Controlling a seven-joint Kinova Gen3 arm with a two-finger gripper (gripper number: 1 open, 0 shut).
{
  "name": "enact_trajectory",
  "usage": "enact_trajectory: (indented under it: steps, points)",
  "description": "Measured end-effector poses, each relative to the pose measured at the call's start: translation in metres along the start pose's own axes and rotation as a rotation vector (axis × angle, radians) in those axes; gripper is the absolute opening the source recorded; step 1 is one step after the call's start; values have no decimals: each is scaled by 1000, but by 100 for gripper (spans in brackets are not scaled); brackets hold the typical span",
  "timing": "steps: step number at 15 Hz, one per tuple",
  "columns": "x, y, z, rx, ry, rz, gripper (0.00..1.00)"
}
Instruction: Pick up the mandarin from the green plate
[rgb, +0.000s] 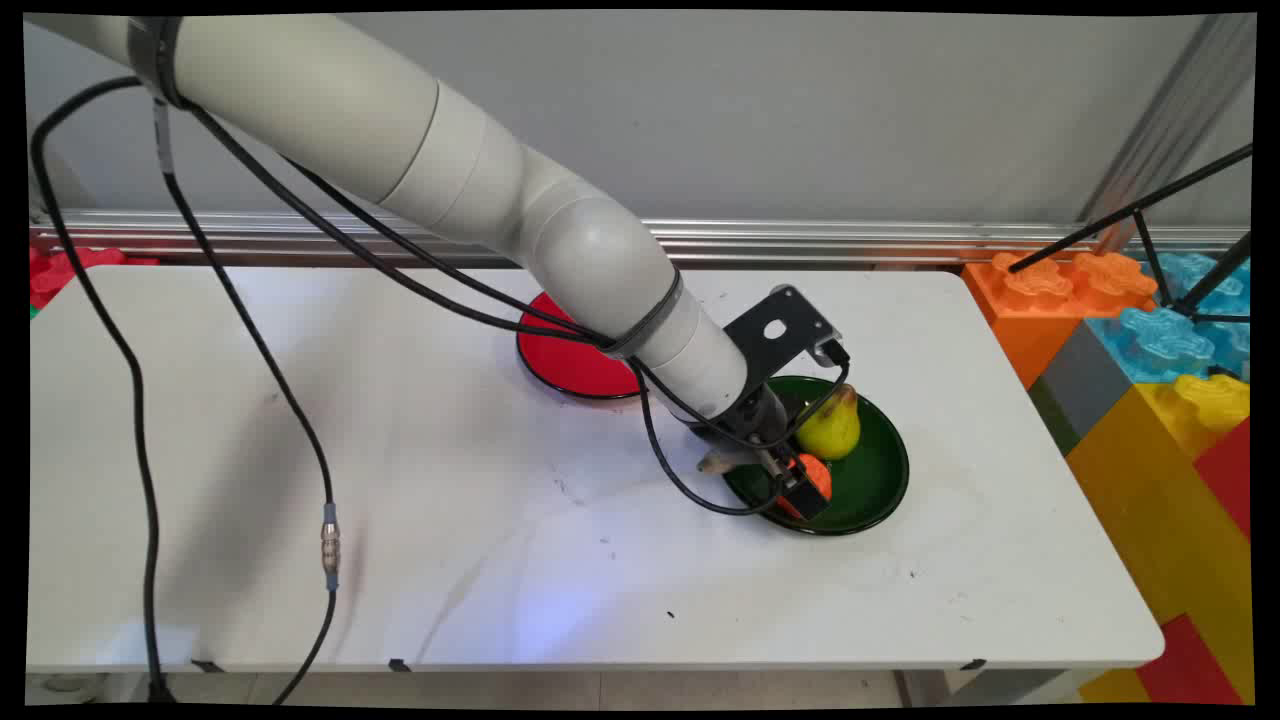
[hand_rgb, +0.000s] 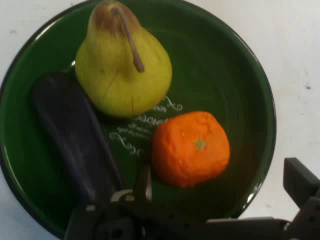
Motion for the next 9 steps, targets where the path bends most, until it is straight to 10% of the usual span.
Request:
enact_trajectory:
  steps: [9]
  points:
    - [6, -13, 7, -3, -35, -104, 100]
